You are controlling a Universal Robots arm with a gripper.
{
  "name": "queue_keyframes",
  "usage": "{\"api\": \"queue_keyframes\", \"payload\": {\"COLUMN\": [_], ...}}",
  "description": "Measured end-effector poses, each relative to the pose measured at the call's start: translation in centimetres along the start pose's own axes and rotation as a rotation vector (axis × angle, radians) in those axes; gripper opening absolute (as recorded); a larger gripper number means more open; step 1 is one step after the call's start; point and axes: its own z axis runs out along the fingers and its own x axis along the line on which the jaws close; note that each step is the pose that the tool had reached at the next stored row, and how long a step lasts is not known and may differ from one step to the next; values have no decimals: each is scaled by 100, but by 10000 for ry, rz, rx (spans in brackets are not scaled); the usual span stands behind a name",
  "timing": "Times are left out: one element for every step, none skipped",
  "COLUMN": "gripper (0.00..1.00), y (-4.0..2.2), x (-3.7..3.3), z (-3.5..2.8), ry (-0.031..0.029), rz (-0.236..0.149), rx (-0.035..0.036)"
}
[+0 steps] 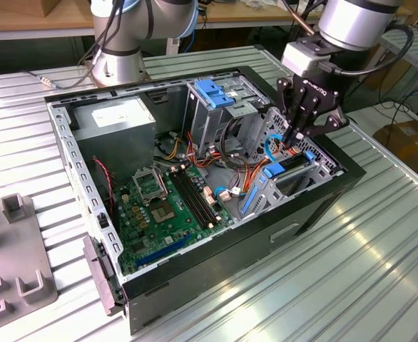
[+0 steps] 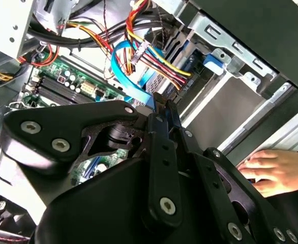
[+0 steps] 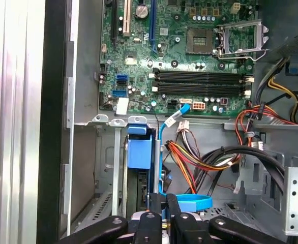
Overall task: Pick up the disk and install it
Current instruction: 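Insert the second disk wire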
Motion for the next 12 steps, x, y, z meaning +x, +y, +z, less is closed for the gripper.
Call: {"api": "queue_keyframes", "payload": {"gripper": [16, 16, 16, 16, 16, 16, 16, 16, 16, 16, 16, 16], "y": [5, 13, 21, 33, 44, 51, 54, 55, 58, 61, 65, 71], "x": [4, 9, 12, 18, 38, 69, 99, 117, 136, 156, 175, 193], "z": [1, 1, 1, 3, 6, 11, 17, 22, 27, 33, 36, 40], "ry": [-6, -13, -21, -55, -115, -169, -220, -249, -281, -324, -377, -447], "rz": [-4, -10, -17, -25, -28, -26, -25, -25, -22, -21, -18, -16], "rx": [53, 111, 145, 197, 246, 274, 298, 311, 324, 338, 354, 374]}}
